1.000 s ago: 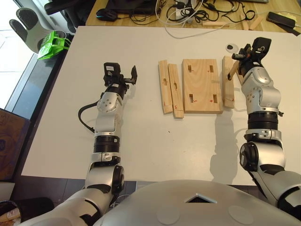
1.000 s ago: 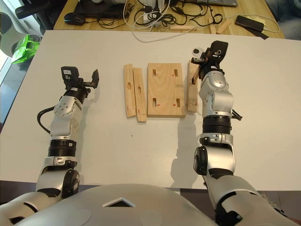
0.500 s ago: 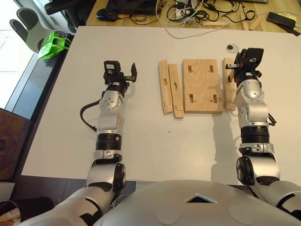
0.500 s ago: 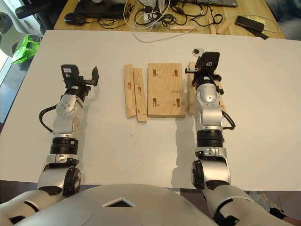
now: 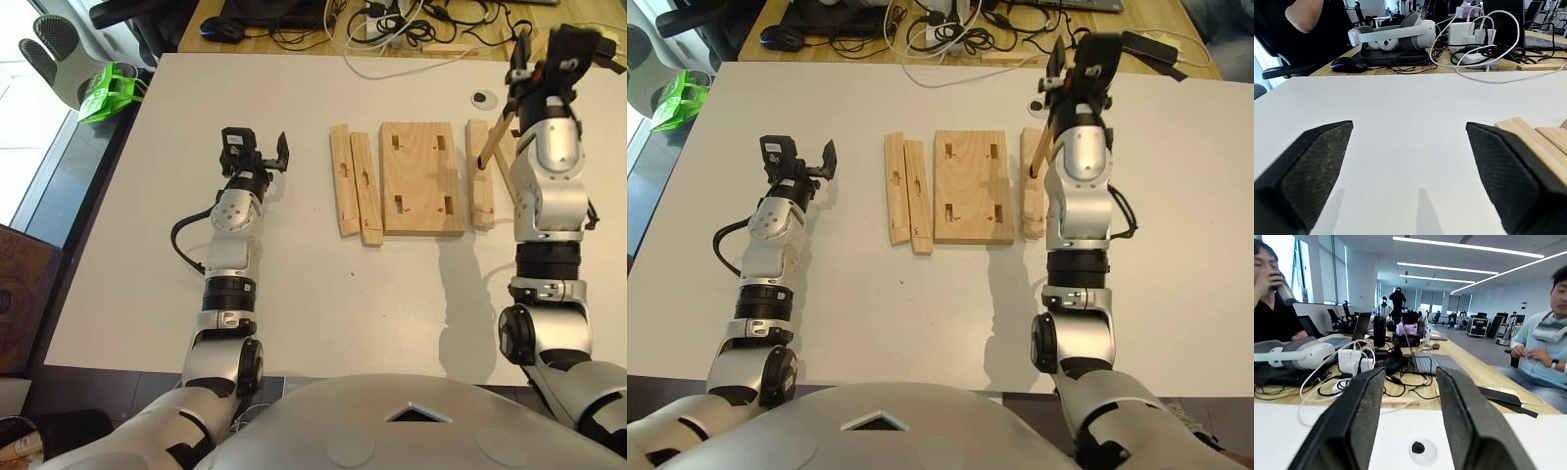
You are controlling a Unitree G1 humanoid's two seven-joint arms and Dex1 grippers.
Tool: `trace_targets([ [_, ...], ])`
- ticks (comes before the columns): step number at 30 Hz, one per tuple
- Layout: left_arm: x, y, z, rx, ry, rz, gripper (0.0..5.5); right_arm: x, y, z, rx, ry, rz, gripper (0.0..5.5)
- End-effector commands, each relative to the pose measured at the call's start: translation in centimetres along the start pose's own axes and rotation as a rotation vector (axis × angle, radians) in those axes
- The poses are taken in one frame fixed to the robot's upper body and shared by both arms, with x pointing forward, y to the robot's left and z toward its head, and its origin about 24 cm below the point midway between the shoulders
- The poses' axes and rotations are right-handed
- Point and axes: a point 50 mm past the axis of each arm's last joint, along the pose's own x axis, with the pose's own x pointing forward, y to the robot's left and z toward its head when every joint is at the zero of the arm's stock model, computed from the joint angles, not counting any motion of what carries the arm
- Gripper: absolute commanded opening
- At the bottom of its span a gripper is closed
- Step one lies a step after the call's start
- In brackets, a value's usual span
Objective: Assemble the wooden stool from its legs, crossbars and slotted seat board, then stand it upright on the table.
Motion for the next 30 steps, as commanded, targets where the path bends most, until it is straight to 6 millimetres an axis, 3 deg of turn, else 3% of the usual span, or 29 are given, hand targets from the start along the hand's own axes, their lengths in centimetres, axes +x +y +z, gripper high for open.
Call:
trace_targets([
  [1, 0.5, -0.3, 0.4, 0.007, -0.015, -0.008, 4.28, 3.4, -0.3, 4.7, 0.028, -0.104, -0.003, 1.92],
  [3, 0.5, -0.4, 0.5, 0.007, -0.017, -0.008, 4.28, 4.4, -0.1, 4.5, 0.053, -0.043, 0.007, 1.92],
  [5, 0.6, -0.4, 0.5, 0.004, -0.022, -0.007, 4.28, 4.1, 0.1, 0.8, 0.077, 0.148, 0.021, 1.92],
  [7, 0.6, -0.5, 0.6, 0.004, -0.026, -0.006, 4.28, 2.2, 0.0, -4.8, 0.141, 0.414, 0.008, 1.92],
  [10, 0.6, -0.4, 0.6, -0.002, -0.03, 0.003, 4.28, -0.4, -0.4, -9.1, 0.218, 0.609, -0.056, 1.92],
  [13, 0.6, -0.4, 0.6, -0.005, -0.03, 0.006, 4.28, -0.1, -0.1, -8.5, 0.242, 0.573, -0.062, 1.92],
  [17, 0.7, -0.5, 0.5, 0.001, -0.029, 0.0, 4.28, 1.9, 1.1, -1.9, 0.087, 0.155, 0.05, 1.92],
  [19, 0.7, -0.5, 0.5, 0.005, -0.03, -0.002, 4.28, 1.5, 2.8, -0.2, 0.0, 0.033, 0.169, 1.92],
  [21, 0.7, -0.5, 0.5, 0.008, -0.031, -0.002, 4.28, 0.5, 4.8, -0.4, 0.029, 0.06, 0.316, 1.92],
  [24, 0.7, -0.5, 0.5, 0.009, -0.033, -0.002, 4.28, -1.2, 6.6, -1.7, 0.267, 0.215, 0.435, 1.92],
  [27, 0.6, -0.4, 0.5, 0.007, -0.035, 0.002, 4.28, -2.1, 4.8, -3.6, 0.35, 0.368, 0.182, 1.92],
  [30, 0.6, -0.4, 0.5, 0.007, -0.036, 0.005, 4.28, -3.3, 0.8, -5.4, 0.303, 0.426, -0.208, 1.92],
])
